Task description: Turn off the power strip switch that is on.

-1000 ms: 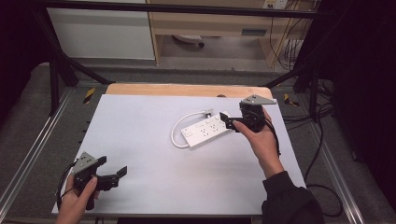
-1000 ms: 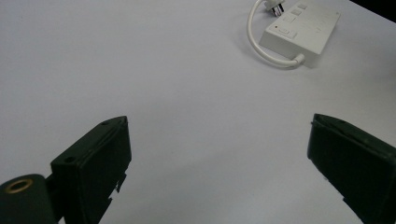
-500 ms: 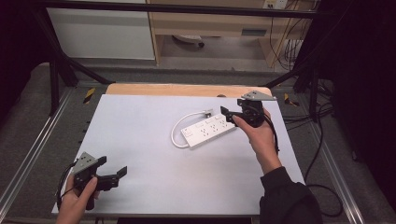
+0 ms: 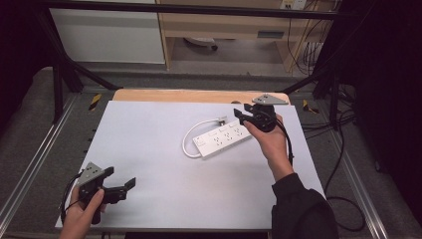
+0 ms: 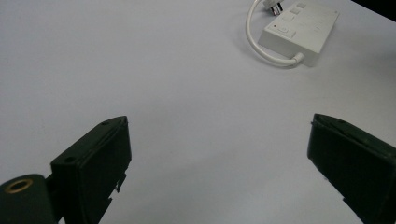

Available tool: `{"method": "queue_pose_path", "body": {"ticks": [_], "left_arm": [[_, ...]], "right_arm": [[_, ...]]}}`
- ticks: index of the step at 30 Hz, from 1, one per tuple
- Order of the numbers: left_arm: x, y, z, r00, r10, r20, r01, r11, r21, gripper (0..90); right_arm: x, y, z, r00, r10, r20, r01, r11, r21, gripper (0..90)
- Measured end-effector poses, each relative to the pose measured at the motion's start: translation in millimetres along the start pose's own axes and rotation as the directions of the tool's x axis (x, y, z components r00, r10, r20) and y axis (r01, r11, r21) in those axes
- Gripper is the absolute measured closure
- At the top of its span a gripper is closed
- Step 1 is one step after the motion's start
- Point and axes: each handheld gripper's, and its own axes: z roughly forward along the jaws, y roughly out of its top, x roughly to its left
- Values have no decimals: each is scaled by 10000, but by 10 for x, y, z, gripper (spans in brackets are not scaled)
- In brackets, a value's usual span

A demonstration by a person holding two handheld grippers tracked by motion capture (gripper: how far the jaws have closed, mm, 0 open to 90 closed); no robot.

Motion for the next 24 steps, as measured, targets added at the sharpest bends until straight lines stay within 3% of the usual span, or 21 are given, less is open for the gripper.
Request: {"method": "queue_pose_path", "body": {"ticks": [24], "left_arm": [[-10,1,4,10000,49,32,-49,10000,12,62]], "right_arm": [[130,-181,450,9977,-268,-623,312,9970,707,796]]}}
